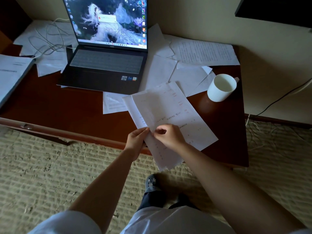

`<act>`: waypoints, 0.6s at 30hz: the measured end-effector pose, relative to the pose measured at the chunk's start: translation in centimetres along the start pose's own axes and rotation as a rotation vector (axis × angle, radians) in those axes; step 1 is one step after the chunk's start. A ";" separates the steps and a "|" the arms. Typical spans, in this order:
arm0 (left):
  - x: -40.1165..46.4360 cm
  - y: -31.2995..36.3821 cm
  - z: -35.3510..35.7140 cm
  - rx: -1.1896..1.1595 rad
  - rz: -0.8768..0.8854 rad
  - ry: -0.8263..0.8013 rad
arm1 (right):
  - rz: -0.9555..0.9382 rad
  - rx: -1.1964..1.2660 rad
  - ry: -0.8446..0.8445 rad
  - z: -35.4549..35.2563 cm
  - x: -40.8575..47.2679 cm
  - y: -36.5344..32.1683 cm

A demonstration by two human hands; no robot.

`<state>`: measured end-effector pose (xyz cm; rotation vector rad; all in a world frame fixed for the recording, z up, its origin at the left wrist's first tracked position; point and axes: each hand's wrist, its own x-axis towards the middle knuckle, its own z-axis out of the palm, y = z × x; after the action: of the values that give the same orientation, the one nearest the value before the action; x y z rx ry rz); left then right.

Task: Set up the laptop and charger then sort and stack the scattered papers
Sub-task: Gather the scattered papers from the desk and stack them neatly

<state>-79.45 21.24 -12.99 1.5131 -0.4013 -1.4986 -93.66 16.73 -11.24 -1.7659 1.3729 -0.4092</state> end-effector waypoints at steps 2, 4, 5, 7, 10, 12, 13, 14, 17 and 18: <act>0.0 0.0 0.0 0.011 -0.001 0.002 | -0.005 -0.001 -0.003 -0.1 0.0 0.1; 0.1 -0.1 0.0 0.025 0.005 0.004 | -0.013 -0.022 -0.010 -0.1 0.0 0.1; 0.1 -0.1 0.0 0.032 0.009 0.005 | -0.018 -0.035 -0.008 -0.1 0.1 0.1; 0.0 -0.1 0.0 0.041 0.015 0.011 | -0.021 -0.053 -0.010 0.0 0.2 0.2; 0.0 0.0 0.2 0.044 0.017 0.034 | -0.016 -0.078 -0.034 0.0 0.3 0.0; 0.0 0.1 0.2 0.036 0.013 0.040 | -0.011 -0.094 -0.031 0.1 0.3 -0.1; -0.1 0.1 0.2 0.028 0.008 0.039 | -0.004 -0.087 -0.028 0.1 0.3 -0.2; -0.2 0.2 0.2 0.019 0.001 0.038 | 0.005 -0.071 -0.026 0.1 0.4 -0.1; -0.3 0.4 0.3 0.002 -0.016 0.039 | 0.013 -0.042 -0.031 0.0 0.4 0.0; -0.3 0.5 0.4 0.001 -0.016 0.041 | 0.012 -0.044 -0.033 -0.1 0.4 0.1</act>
<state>-79.71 21.11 -12.35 1.5492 -0.3665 -1.4774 -93.60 16.34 -11.33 -1.7920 1.3785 -0.3444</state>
